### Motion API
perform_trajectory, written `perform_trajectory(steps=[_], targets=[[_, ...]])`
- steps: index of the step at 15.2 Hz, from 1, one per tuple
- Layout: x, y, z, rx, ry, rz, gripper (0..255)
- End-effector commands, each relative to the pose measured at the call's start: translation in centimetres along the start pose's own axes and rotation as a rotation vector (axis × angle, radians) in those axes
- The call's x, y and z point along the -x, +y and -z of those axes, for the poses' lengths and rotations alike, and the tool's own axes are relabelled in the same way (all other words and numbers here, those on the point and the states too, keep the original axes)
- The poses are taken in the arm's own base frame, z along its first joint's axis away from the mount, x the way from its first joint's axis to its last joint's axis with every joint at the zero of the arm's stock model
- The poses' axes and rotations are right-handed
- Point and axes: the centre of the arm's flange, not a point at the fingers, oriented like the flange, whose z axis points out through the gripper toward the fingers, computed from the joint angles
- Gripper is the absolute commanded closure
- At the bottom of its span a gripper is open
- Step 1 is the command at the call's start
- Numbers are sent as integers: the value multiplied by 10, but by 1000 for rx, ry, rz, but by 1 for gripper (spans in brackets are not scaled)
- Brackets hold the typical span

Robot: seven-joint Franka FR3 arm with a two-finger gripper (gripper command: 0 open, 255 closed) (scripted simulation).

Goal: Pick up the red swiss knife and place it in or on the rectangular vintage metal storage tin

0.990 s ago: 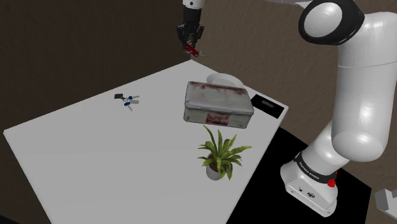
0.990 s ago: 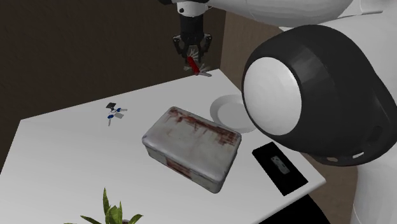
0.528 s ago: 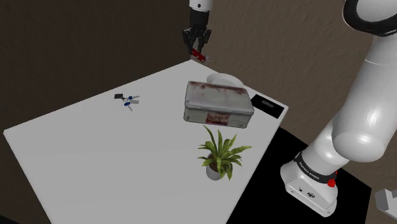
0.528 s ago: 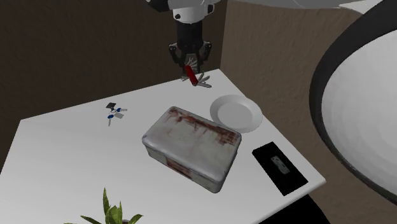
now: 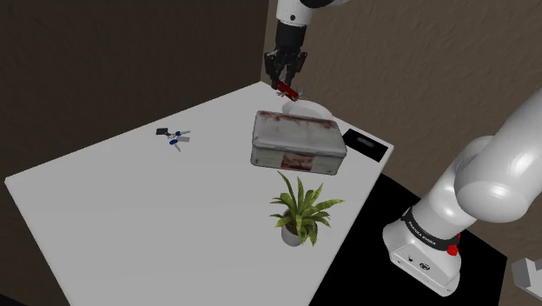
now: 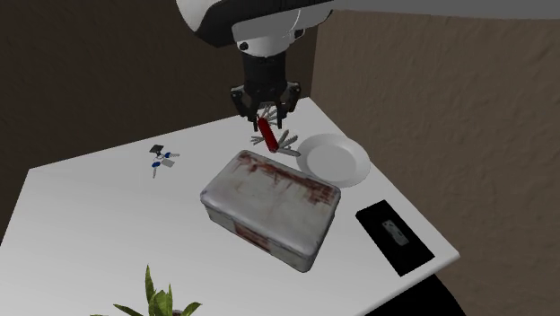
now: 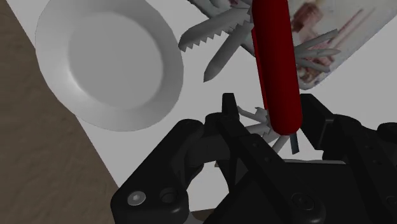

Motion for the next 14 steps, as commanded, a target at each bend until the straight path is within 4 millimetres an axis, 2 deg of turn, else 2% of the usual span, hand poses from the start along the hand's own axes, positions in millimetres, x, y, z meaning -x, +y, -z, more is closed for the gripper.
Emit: perform_trajectory(steps=[1, 7, 14], targets=[[29, -4, -3, 0, 1, -1, 255], [104, -18, -3, 0, 1, -1, 255], [104, -18, -40, 0, 1, -1, 255]])
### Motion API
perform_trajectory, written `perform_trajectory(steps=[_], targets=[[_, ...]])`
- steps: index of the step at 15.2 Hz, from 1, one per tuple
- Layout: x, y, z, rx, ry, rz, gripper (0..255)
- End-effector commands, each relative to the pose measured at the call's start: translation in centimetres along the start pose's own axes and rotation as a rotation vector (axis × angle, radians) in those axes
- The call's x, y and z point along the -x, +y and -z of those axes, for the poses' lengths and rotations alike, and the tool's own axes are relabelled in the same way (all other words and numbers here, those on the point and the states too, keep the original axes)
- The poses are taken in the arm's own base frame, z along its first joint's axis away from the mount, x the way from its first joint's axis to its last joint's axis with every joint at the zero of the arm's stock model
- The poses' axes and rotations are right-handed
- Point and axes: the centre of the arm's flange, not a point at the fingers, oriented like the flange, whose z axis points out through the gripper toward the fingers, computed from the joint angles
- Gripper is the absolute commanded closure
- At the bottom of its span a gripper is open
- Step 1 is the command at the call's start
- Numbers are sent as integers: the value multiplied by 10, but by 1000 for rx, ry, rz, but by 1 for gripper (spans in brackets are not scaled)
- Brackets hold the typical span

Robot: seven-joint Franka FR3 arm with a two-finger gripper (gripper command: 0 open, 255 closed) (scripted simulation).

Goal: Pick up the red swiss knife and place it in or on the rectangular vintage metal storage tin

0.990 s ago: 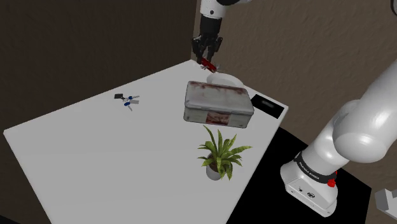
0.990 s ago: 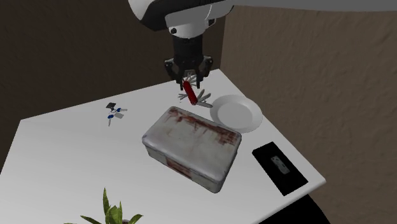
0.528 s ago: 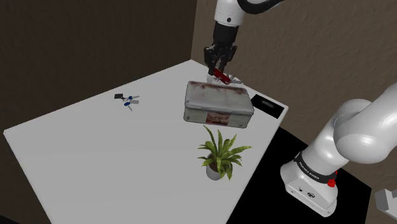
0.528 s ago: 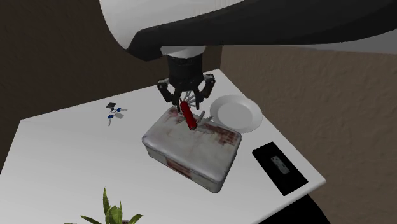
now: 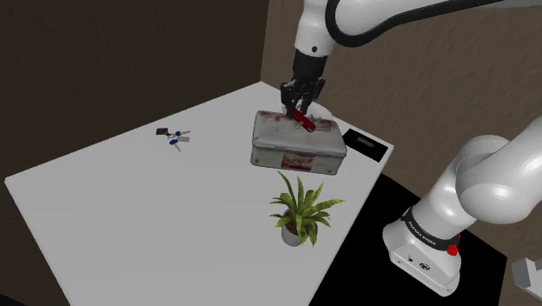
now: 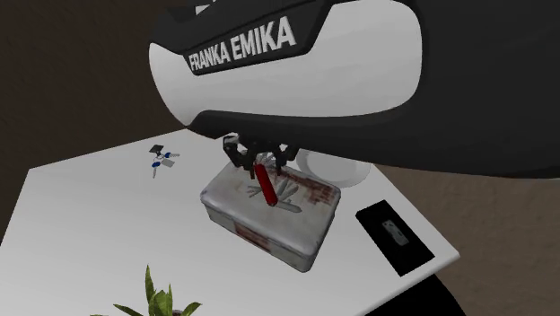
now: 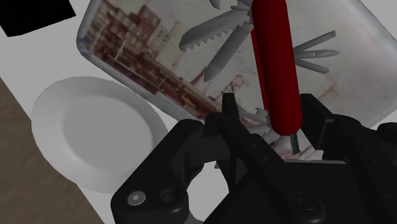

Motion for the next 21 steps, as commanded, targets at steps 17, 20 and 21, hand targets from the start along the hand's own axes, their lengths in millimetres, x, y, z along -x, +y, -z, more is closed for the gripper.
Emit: perform_trajectory(steps=[17, 20, 21], targets=[[-1, 0, -37, 0, 1, 0, 0], [0, 1, -24, 0, 1, 0, 0], [0, 1, -11, 0, 1, 0, 0]])
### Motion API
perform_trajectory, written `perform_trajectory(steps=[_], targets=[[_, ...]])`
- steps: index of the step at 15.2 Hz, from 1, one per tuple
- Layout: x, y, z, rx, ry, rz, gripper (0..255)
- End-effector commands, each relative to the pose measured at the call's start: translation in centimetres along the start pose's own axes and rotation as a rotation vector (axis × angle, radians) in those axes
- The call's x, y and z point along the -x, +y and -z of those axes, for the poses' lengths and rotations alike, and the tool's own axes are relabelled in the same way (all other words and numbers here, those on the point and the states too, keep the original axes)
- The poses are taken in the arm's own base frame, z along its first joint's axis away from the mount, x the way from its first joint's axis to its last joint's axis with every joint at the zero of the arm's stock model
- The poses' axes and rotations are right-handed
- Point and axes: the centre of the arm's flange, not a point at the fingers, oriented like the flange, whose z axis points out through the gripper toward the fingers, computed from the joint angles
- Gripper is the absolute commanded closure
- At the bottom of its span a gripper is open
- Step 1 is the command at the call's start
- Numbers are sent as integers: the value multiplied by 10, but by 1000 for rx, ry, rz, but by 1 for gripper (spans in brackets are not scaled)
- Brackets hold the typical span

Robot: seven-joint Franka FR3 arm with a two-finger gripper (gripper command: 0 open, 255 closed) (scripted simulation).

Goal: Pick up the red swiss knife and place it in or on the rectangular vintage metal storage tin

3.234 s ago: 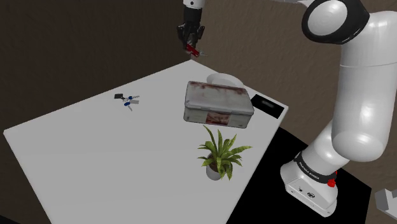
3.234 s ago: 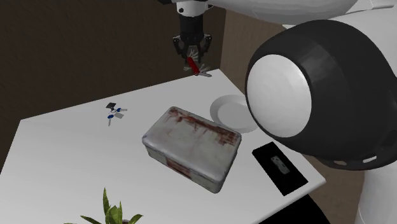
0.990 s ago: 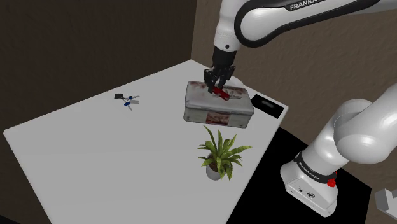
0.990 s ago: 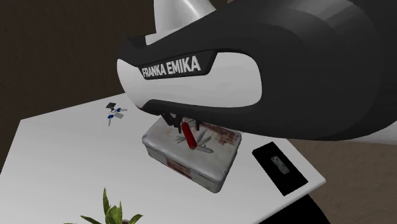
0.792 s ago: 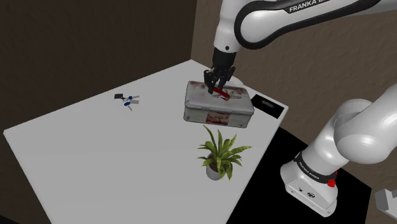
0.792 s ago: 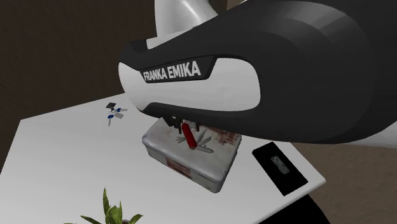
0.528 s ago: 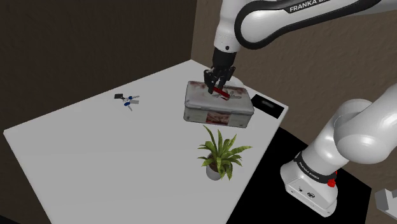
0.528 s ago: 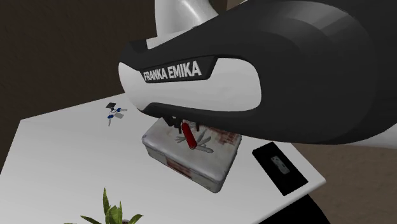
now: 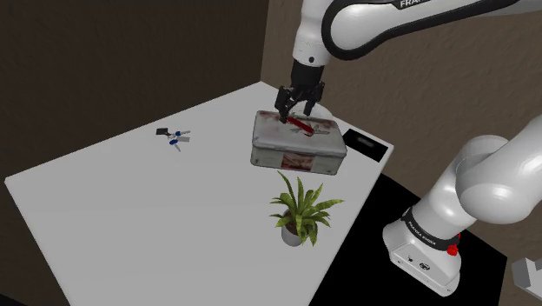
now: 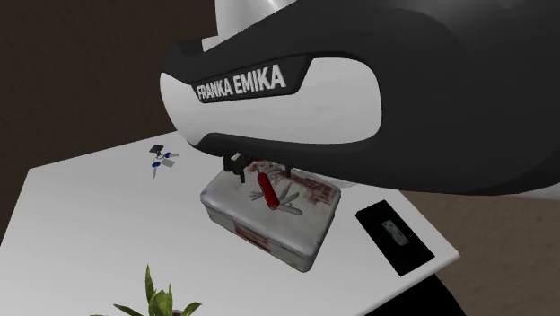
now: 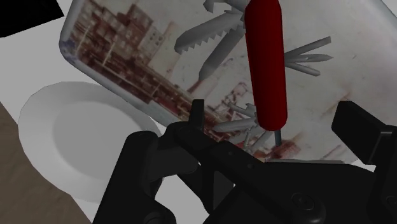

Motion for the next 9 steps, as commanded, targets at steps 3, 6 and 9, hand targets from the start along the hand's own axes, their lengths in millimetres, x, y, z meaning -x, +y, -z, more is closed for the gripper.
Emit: perform_trajectory(steps=[3, 6, 9], targets=[[0, 1, 34, 0, -1, 0, 0], [0, 1, 34, 0, -1, 0, 0], [0, 1, 34, 0, -1, 0, 0]])
